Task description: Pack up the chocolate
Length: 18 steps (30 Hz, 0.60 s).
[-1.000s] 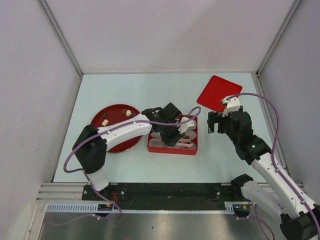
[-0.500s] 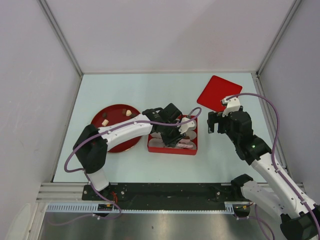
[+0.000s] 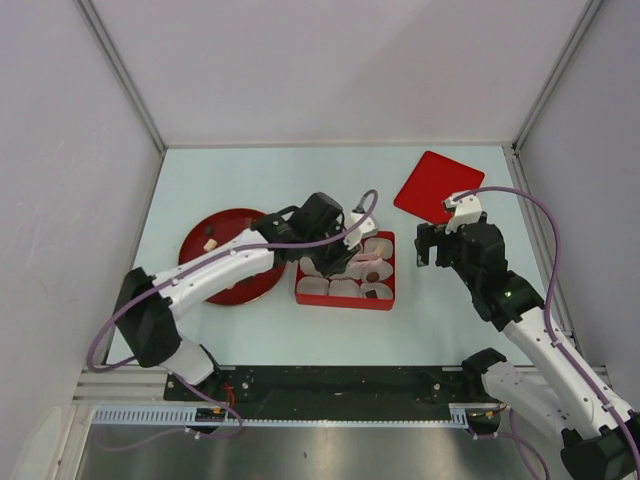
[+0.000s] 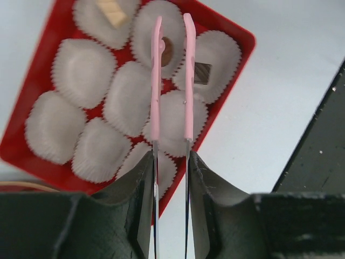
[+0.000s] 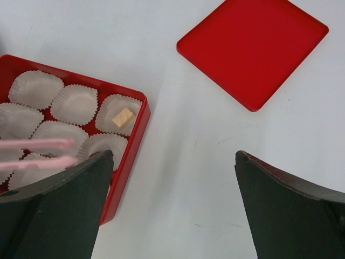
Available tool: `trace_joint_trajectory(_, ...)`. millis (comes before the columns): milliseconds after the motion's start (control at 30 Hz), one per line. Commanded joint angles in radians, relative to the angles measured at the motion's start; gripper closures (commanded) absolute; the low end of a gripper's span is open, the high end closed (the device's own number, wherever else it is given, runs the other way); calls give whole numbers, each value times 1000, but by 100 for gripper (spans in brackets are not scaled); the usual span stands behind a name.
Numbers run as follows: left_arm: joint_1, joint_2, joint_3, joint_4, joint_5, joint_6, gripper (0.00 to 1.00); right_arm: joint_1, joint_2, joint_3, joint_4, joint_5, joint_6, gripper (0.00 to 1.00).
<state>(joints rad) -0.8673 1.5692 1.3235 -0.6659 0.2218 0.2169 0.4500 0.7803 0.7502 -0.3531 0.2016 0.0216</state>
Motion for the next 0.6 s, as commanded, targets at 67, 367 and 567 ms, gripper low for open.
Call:
trace_joint_trajectory(67, 73, -171, -61, 14, -156, -137, 69, 6, -13, 1, 40, 1, -11, 0)
trace_joint_trajectory(367, 181, -294, -156, -89, -423, -372, 69, 30, -7, 1, 43, -10, -12, 1)
trace_joint_trajectory(567, 267, -370, -243, -129, -492, -551, 68, 53, -4, 1, 43, -7, -14, 1)
